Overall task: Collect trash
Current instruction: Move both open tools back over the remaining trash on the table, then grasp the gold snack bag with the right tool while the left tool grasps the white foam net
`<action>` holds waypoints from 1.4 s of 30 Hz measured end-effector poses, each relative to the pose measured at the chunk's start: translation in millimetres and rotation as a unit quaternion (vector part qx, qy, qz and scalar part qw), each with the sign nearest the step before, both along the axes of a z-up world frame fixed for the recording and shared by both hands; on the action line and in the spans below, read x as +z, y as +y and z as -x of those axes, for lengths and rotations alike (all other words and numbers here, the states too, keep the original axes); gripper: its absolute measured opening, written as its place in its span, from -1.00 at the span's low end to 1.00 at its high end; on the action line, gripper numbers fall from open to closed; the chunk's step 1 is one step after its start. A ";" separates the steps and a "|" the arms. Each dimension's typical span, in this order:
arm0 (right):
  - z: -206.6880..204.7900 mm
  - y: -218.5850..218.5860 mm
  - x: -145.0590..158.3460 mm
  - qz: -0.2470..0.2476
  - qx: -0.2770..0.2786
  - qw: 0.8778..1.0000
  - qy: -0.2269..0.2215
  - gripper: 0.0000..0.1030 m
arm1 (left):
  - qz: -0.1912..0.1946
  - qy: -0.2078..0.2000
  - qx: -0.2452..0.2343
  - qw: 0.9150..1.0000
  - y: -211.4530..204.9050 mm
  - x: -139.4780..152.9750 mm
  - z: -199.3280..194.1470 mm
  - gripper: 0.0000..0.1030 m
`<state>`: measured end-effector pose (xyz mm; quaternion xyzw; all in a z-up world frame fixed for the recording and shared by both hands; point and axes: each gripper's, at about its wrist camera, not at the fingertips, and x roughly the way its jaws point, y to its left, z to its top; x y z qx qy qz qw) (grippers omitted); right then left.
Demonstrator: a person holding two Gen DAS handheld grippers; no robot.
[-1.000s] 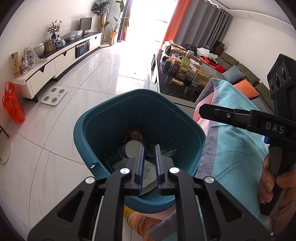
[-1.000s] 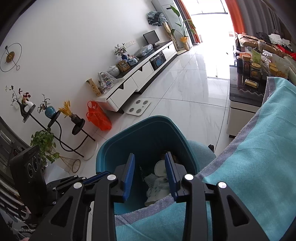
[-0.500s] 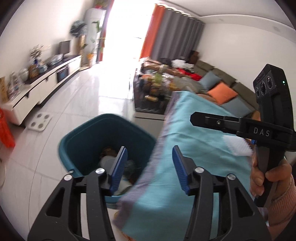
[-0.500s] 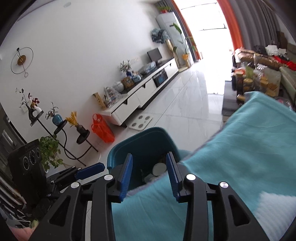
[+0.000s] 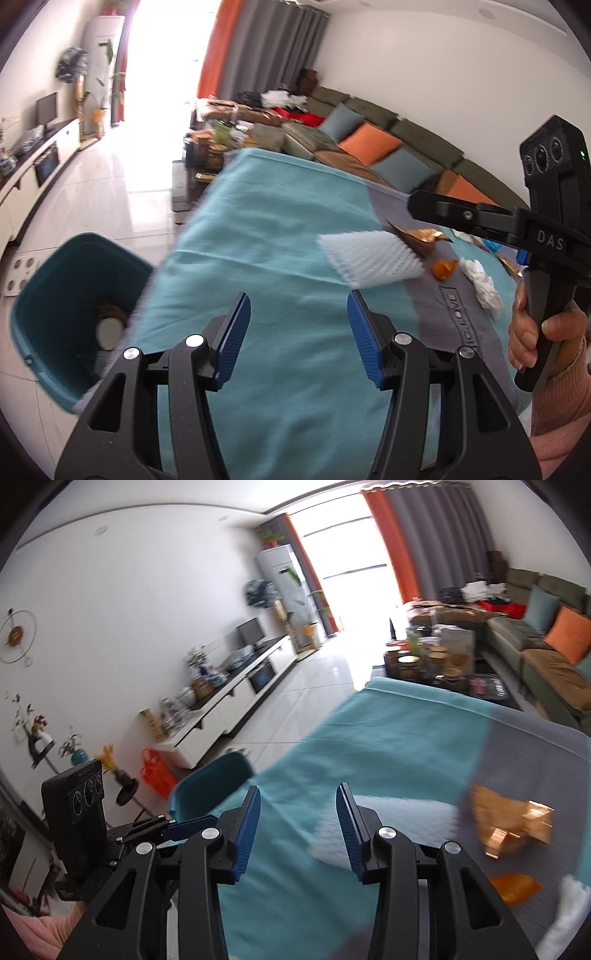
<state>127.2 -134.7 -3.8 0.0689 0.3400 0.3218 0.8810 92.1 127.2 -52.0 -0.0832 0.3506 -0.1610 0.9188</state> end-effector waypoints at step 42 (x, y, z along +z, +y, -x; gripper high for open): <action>-53.6 -138.6 -68.6 -0.023 -0.183 0.977 0.108 0.03 | -0.013 0.101 -0.053 0.993 -79.0 -25.6 -84.0 -0.35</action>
